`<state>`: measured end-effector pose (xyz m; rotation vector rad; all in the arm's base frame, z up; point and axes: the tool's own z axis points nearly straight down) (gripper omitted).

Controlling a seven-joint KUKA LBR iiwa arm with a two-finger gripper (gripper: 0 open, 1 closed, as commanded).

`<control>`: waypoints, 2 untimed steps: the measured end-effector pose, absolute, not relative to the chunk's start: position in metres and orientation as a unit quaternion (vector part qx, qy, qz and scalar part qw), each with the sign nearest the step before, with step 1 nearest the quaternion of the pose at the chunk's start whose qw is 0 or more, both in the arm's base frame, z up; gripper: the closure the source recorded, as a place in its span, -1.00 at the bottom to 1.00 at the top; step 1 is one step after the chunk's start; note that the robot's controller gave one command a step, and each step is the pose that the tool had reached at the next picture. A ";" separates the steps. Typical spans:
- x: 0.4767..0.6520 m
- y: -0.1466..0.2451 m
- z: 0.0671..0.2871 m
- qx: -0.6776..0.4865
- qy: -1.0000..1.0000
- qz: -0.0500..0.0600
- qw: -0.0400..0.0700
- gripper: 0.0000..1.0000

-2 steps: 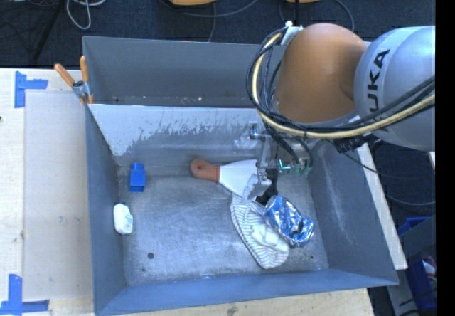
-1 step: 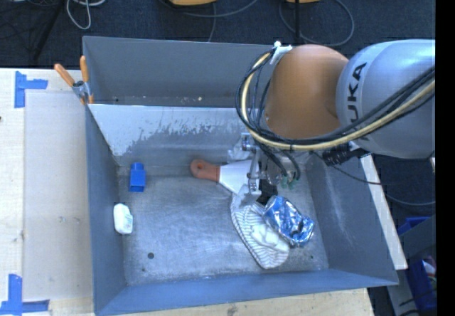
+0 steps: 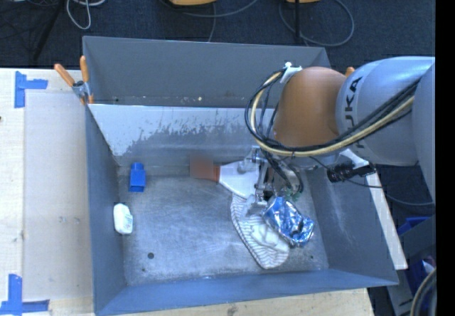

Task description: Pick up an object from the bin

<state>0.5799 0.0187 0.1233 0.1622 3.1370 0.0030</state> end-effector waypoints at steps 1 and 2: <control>0.601 0.062 0.110 0.112 0.994 0.000 0.000 1.00; 0.601 0.062 0.110 0.113 0.994 0.001 0.000 -1.00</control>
Offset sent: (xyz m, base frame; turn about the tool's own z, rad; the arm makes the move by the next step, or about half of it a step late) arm 0.0000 0.0000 0.0000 0.0000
